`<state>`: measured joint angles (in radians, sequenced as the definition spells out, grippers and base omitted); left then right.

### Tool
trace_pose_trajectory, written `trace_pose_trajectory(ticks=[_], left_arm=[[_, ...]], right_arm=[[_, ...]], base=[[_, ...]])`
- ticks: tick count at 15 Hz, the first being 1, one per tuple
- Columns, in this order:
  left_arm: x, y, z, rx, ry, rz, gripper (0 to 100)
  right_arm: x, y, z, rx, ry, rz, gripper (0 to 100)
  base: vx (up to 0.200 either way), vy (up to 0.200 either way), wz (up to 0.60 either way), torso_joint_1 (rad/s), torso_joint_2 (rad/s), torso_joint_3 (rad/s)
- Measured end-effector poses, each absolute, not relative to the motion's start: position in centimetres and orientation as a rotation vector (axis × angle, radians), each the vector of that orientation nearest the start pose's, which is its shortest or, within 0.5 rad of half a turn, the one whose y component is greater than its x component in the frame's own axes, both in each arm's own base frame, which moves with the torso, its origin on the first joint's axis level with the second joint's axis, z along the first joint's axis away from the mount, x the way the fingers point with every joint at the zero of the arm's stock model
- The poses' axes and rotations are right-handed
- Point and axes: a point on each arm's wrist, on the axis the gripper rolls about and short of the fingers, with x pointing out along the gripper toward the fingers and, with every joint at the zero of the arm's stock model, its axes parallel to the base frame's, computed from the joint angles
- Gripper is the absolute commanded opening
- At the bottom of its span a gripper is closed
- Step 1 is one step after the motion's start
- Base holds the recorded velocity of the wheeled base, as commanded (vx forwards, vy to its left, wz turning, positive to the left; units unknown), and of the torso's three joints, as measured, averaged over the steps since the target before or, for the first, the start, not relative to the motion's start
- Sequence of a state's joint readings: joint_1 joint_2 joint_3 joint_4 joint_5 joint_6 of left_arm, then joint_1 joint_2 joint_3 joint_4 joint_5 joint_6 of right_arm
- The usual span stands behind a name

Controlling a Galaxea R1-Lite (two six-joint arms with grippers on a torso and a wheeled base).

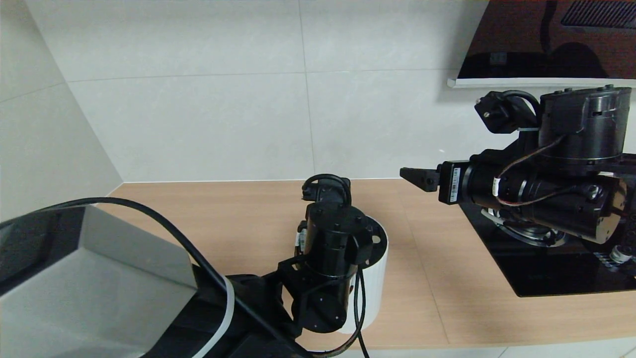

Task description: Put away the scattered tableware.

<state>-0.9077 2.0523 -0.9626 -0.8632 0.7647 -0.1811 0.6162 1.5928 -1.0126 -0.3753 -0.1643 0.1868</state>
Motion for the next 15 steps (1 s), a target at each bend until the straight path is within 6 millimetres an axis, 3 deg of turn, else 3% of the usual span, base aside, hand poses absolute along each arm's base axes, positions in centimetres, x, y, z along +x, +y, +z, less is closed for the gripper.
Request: trace_pose_trajectory(ticks=[4,5,15], left_arm=[[24.74,-29.06,12.23,-0.009,0.167,-0.126,0],[24.74,-29.06,12.25,-0.01,0.167,-0.126,100],[24.69,-29.0,12.46,-0.014,0.163,-0.126,100]], right_arm=[[24.23,16.73,24.62,0.104,0.233,0.431,100],[24.24,16.75,24.58,0.104,0.234,0.431,100],[24.2,16.76,24.37,0.101,0.241,0.432,100]], base=[[0.0,0.0,0.0,0.0,0.0,0.0],[0.0,0.0,0.0,0.0,0.0,0.0],[0.0,0.0,0.0,0.0,0.0,0.0]])
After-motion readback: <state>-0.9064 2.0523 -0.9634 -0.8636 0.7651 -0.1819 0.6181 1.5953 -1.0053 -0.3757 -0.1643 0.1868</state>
